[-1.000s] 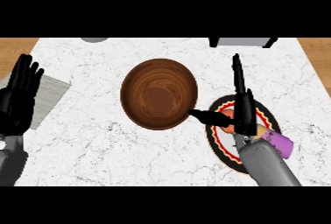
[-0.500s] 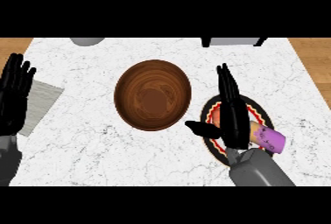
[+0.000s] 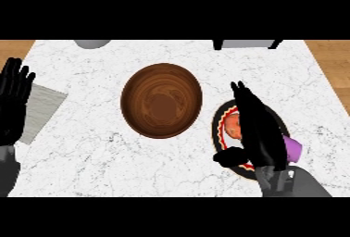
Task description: Pick the squash from the plate and place it in the bowl
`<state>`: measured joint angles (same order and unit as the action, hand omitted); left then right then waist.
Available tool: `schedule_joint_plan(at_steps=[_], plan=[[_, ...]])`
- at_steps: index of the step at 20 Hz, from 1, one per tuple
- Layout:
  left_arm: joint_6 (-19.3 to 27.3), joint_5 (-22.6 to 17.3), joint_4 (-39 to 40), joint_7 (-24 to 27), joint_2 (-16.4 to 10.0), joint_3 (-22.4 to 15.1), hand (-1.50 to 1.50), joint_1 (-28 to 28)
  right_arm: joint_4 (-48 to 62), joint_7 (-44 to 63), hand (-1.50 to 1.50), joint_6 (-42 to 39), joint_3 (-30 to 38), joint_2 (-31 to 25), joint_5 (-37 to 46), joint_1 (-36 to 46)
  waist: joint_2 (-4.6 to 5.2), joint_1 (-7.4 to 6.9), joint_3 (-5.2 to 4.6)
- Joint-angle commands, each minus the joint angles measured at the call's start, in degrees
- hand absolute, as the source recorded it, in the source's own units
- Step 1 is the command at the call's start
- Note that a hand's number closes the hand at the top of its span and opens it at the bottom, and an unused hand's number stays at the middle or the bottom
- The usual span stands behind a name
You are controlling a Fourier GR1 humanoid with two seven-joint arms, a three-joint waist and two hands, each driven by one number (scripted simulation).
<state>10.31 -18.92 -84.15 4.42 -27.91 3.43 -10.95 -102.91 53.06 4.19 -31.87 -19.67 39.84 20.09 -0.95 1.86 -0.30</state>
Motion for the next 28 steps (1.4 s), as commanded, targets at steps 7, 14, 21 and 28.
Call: schedule_joint_plan(at_steps=[7, 14, 21, 28], plan=[[-1.98, -0.20, -0.43, -0.02, 0.43, 1.02, 0.00, -0.75, -14.06, 20.69, -1.50, -23.22, 2.76, -1.34, -10.79, 1.02, 0.72, -1.50, 0.23], [-0.98, 1.84, 0.61, -1.22, 3.54, -0.08, 0.00, -3.48, -8.07, 15.60, -1.50, -22.72, 5.68, -0.43, -10.28, 1.05, 0.93, -1.92, 0.27], [-2.94, 1.57, -3.16, -3.35, 2.59, 2.31, 0.00, -1.59, 1.18, 4.76, -1.50, -18.65, 7.49, 1.28, -6.98, -4.62, 0.92, -2.11, 0.31], [-4.67, 3.70, 1.49, -2.57, 3.86, 4.26, 0.00, -5.34, 7.20, -1.26, -1.50, -20.62, 13.78, 1.89, -4.60, -3.93, 0.97, -1.85, 0.30]])
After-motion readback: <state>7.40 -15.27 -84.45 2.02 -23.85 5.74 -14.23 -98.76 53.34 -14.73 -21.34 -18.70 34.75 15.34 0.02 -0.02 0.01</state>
